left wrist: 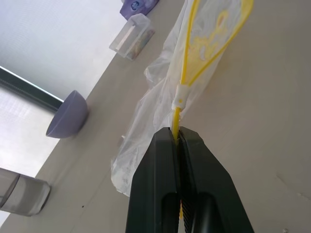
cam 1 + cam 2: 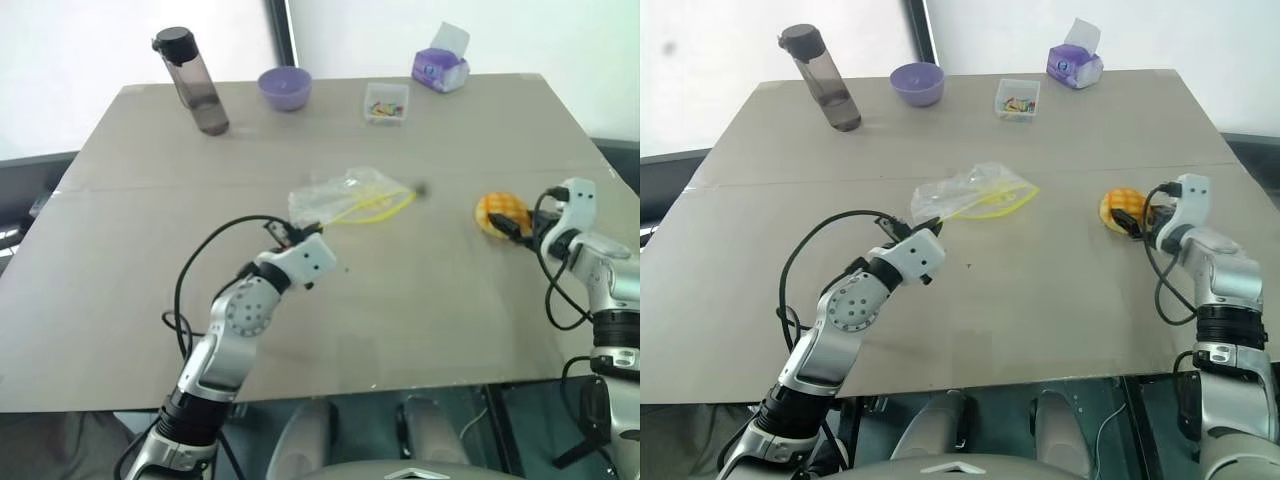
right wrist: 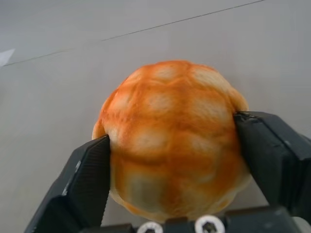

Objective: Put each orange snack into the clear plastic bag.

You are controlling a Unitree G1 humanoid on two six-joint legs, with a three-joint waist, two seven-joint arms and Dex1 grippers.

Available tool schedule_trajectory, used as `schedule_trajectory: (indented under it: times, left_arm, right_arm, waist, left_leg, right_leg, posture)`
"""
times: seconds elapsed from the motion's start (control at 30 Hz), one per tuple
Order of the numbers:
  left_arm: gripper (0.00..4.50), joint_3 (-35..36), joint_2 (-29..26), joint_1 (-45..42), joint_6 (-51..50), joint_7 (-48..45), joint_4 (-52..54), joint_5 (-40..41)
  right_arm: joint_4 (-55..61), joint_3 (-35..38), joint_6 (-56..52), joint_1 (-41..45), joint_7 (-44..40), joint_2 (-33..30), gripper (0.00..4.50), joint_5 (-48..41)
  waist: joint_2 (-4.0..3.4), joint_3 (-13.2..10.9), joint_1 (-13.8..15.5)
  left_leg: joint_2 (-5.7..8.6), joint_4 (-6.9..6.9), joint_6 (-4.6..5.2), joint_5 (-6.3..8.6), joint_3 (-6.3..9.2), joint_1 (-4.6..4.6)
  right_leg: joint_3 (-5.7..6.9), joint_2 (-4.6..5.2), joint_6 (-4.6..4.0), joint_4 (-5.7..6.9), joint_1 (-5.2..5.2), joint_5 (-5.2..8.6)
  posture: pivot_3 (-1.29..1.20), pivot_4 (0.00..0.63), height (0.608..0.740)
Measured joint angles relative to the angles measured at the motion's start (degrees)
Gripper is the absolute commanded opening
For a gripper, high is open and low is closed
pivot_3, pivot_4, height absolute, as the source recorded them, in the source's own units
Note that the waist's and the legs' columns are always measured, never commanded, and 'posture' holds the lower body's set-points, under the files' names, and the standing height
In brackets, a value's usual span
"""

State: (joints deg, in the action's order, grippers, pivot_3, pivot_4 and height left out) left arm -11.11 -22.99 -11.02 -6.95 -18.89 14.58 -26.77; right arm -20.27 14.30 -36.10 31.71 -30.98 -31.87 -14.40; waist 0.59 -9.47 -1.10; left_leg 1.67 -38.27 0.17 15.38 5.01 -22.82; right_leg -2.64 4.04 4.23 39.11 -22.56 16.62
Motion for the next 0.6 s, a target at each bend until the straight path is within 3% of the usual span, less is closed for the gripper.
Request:
schedule_trajectory:
  times: [0.23, 0.47, 0.6]
  left_arm:
    - [0.00, 0.05, 0.21, 0.06, -0.03, 0.05, 0.00, 0.57]
    - [0.00, 0.36, 0.85, -0.17, -0.08, 0.45, -2.27, 1.61]
    - [0.00, 0.29, 0.85, -1.00, 0.06, 0.48, -3.13, 1.59]
  right_arm:
    - [2.52, -3.34, 3.07, -2.58, -2.30, -1.46, 0.32, 1.23]
    - [5.02, -1.86, 2.01, -3.21, -1.50, 1.28, 0.32, -1.37]
    - [11.24, -2.03, -4.05, -3.23, -6.40, 1.70, 0.32, -8.31]
  waist:
    - [0.00, 0.01, 0.22]
    - [-0.01, 0.01, -0.15]
    - [-0.05, -0.01, 0.03]
  left_leg:
    - [0.00, 0.00, 0.00, 0.00, 0.03, 0.01]
    - [-0.02, 0.01, 0.00, 0.00, 0.03, 0.03]
    - [-0.02, 0.00, 0.00, 0.00, 0.03, -0.05]
  right_leg:
    - [0.02, 0.00, 0.00, -0.02, 0.04, 0.00]
    - [0.01, -0.02, 0.00, 0.00, 0.03, 0.00]
    - [0.01, 0.00, 0.00, -0.02, -0.03, 0.00]
  posture:
    - [0.00, 0.150, 0.740]
    - [0.00, 0.150, 0.740]
    - [0.00, 0.150, 0.740]
